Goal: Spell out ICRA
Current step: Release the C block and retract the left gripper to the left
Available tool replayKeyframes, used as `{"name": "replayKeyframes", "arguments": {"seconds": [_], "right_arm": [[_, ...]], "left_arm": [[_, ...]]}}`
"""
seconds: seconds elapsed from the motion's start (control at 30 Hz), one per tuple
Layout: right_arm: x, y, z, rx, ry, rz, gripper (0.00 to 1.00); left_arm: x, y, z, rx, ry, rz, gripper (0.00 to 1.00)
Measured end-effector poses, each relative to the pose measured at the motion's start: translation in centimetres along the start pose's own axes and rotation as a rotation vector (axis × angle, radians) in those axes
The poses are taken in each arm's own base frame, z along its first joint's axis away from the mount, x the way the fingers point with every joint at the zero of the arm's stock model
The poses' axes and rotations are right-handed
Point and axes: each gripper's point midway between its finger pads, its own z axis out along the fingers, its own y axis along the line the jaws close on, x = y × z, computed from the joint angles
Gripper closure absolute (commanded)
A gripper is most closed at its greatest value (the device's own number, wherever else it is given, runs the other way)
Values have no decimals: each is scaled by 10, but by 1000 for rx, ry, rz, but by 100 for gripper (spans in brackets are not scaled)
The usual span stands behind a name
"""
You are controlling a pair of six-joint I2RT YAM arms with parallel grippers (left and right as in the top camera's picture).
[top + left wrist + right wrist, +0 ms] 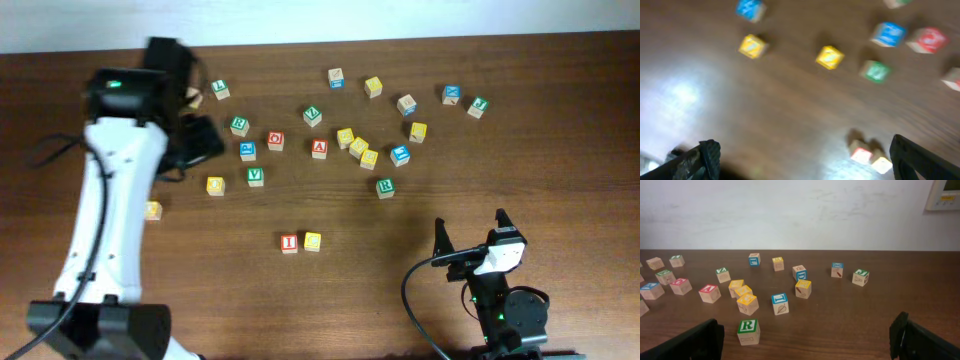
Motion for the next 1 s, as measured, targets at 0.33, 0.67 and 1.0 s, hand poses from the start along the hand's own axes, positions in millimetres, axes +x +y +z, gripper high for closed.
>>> {"name": "replayKeyframes", "arguments": {"seconds": [0.33, 0.67, 1.0], "right_arm": [[-4, 33, -3, -191, 4, 159, 2], [-69, 100, -42, -663, -144, 391, 2], [-172, 88, -82, -617, -526, 258, 2]], "left_arm": [[8, 30, 4, -61, 84, -51, 1], [9, 30, 4, -61, 85, -50, 1], [9, 30, 5, -60, 85, -50, 1]]}}
